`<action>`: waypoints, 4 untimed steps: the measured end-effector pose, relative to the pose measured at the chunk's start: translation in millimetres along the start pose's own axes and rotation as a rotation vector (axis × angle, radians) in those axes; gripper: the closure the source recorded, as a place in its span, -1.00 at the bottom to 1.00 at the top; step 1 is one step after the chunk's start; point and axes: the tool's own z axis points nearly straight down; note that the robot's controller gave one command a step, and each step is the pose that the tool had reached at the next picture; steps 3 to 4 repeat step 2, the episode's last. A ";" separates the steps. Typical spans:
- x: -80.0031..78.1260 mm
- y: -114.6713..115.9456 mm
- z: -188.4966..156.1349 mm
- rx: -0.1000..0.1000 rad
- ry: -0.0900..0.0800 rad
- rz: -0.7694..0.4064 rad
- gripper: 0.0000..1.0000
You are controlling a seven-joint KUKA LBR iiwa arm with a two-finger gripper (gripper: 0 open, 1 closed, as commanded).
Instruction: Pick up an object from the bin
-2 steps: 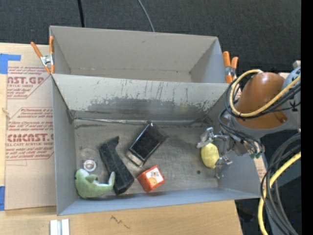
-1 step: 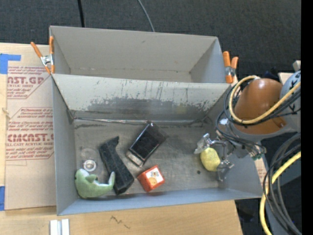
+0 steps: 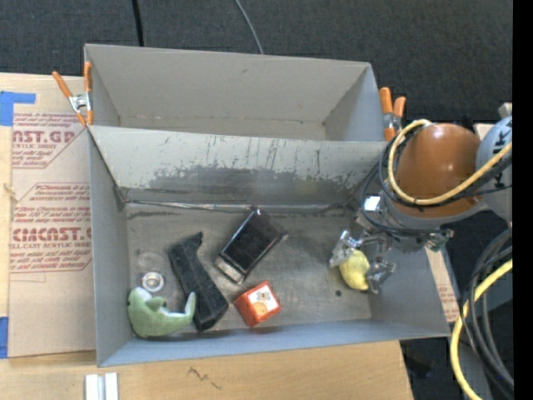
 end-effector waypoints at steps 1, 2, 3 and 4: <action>-0.1 0.0 0.0 0.000 0.000 -0.001 1.00; 1.6 16.1 -133.6 0.022 0.006 0.000 1.00; 1.6 16.1 -133.6 0.022 0.006 0.000 1.00; 1.6 16.1 -133.6 0.022 0.006 0.000 1.00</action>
Offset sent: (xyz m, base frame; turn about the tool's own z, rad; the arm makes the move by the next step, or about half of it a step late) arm -0.0129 0.0045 0.1340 0.0000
